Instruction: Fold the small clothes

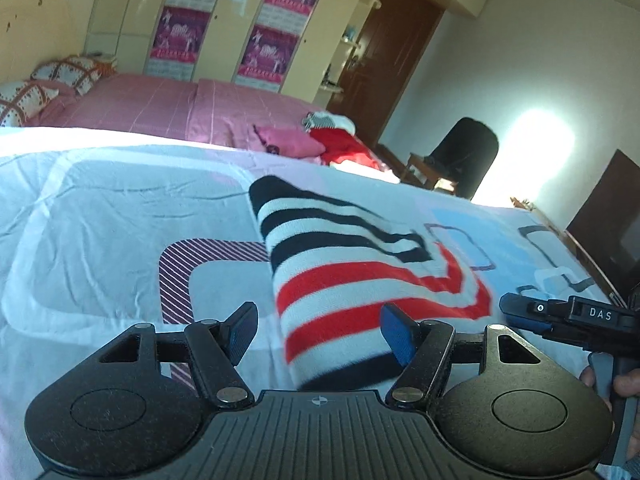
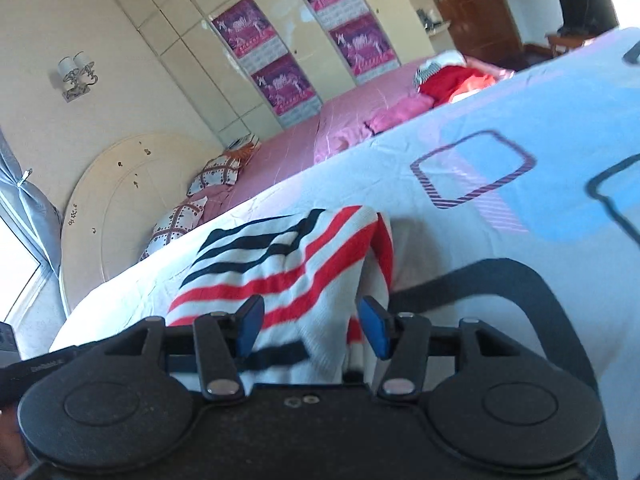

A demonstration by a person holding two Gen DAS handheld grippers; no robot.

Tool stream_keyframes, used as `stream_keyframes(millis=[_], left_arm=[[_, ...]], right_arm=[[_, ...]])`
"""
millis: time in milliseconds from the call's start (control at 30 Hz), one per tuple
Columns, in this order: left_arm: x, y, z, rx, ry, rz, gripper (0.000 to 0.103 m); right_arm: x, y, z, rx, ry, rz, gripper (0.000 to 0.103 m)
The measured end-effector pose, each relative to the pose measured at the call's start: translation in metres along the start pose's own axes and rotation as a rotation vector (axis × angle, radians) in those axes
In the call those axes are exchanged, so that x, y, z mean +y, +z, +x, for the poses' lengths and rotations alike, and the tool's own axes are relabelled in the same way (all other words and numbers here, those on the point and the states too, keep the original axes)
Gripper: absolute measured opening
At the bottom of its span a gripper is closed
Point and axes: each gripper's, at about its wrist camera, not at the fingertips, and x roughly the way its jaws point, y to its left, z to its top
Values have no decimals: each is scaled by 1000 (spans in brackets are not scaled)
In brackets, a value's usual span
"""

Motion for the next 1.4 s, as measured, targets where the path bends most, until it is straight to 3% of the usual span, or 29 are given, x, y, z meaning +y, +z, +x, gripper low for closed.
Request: stream_keyframes(millis=[233,367,433,500,600,700,767,833,867,933,1067,1167,1200,1400], left_arm=[[6,4,35,55,-15,-13,67],[8,2,40,53,-20,-29,67],[7,2,39,28,-8,-24,67],[2,4,37,4,22,12,67],[-7,4,40,8,55,73,67],[-9,3,43,19,61,82,67],[-8,3,42,23,62,70,67],[-7,6,38,18,60,62,67],[-7,9,36,4,52,57,67],[-6,15,34,-19,38,52,67],[1,28,51,-7,22,12,67],[3,31,68,19,34,5,67],[5,31,73,24,41,4,67],[11,25,83,30,45,-3,67]], right_arm=[[-18,22,41,28,39,51,48],[-12,28,57,49,31,-16,31],[1,27,55,3,8,-131,12],[12,27,49,-51,-12,-217,11],[13,24,44,-94,-27,-245,11],[-4,18,56,-31,-80,-201,12],[-16,21,55,-9,-50,-112,13],[-20,27,50,-1,-30,-53,27],[-20,30,46,-23,-32,-49,39],[-26,35,43,-46,12,-8,43],[-45,47,62,-21,136,125,41],[-49,51,75,-20,136,123,25],[-48,52,78,-21,128,102,14],[-23,37,84,-24,-93,-191,9]])
